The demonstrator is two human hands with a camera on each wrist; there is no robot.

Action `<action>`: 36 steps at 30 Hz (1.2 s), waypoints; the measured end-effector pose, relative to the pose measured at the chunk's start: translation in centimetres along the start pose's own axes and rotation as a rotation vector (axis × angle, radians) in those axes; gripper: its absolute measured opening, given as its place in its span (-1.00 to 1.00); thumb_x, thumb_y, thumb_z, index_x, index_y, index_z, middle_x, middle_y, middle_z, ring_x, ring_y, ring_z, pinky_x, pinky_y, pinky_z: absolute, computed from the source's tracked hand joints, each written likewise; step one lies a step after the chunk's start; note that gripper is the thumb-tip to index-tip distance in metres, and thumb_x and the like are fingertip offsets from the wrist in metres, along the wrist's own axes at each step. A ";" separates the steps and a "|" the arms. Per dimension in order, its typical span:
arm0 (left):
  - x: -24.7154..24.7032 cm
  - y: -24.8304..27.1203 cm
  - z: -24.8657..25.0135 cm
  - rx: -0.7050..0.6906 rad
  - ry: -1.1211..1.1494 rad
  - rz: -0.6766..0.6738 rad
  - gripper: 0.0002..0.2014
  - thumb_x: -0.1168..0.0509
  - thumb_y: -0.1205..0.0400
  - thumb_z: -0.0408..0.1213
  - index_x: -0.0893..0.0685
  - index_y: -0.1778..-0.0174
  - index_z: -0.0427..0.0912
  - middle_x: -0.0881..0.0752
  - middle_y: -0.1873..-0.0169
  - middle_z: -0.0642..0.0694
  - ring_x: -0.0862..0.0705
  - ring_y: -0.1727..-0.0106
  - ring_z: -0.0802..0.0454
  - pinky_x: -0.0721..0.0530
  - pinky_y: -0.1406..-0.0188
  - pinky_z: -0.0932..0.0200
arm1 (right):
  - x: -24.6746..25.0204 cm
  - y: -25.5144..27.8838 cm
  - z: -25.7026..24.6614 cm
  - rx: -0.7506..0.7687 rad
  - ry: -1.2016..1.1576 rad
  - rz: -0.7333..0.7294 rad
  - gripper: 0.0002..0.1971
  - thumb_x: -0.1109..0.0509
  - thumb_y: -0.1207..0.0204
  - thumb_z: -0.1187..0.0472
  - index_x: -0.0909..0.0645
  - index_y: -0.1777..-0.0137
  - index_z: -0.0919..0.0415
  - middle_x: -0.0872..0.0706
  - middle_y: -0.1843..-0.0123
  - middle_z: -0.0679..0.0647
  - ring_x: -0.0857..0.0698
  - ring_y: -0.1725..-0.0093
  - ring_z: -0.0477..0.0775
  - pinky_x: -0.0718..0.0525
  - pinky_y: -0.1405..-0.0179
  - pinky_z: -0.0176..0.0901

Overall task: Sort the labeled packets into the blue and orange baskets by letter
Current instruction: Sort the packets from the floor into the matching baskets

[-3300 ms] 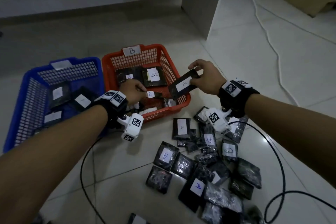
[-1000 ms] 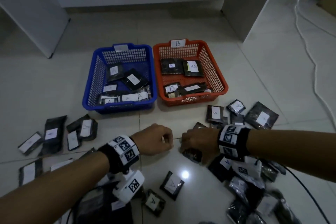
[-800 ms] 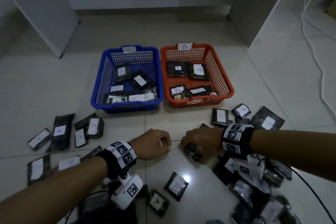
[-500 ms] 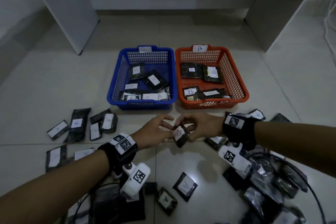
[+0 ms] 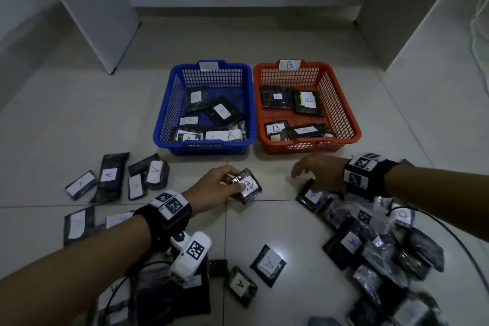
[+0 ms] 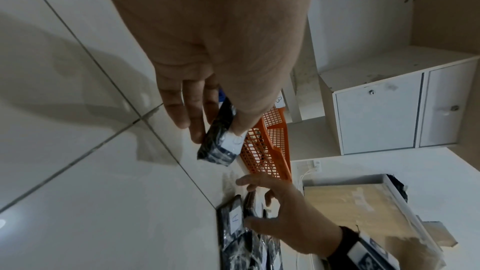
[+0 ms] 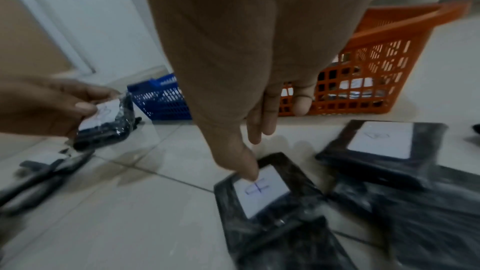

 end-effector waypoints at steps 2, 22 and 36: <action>0.1 -0.1 -0.1 -0.006 -0.026 0.006 -0.82 -0.38 -0.67 -0.26 -0.68 -0.17 -0.16 -0.77 -0.08 -0.21 -0.77 0.15 0.07 -0.72 0.16 0.19 | -1.4 0.1 1.2 -0.002 0.155 -0.048 -0.34 -0.61 -0.34 0.11 -0.52 -0.44 -0.23 -0.57 -0.37 -0.08 -0.59 -0.31 0.04 -0.66 -0.30 0.02; 8.1 -1.2 6.2 -0.213 -0.132 0.256 -0.81 -0.38 -0.67 -0.26 -0.63 -0.16 0.07 -0.77 -0.02 -0.09 -0.77 0.03 -0.05 -0.70 0.14 0.12 | 9.7 -1.1 -4.1 0.220 -0.483 0.284 -0.85 -0.54 -0.56 0.15 -0.73 -0.08 0.13 -0.81 0.05 -0.04 -0.75 0.11 -0.22 -0.68 0.13 -0.41; 18.6 -0.9 3.0 -0.184 0.031 0.544 -0.77 -0.38 -0.67 -0.33 -0.64 -0.24 -0.16 -0.74 0.19 -0.04 -0.71 0.39 0.25 -0.74 0.28 0.15 | 14.1 -9.7 -11.5 0.155 -0.461 0.543 -0.60 -0.52 -0.53 0.17 -0.56 -0.34 0.09 -0.73 -0.09 0.03 -0.75 -0.03 0.08 -0.76 -0.11 0.09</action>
Point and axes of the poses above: each hand's wrist, its own y-axis away from the middle knuckle, its own x-axis out of the back of the hand, z = x × y, the point moved 8 cm from there along -y, towards the middle knuckle
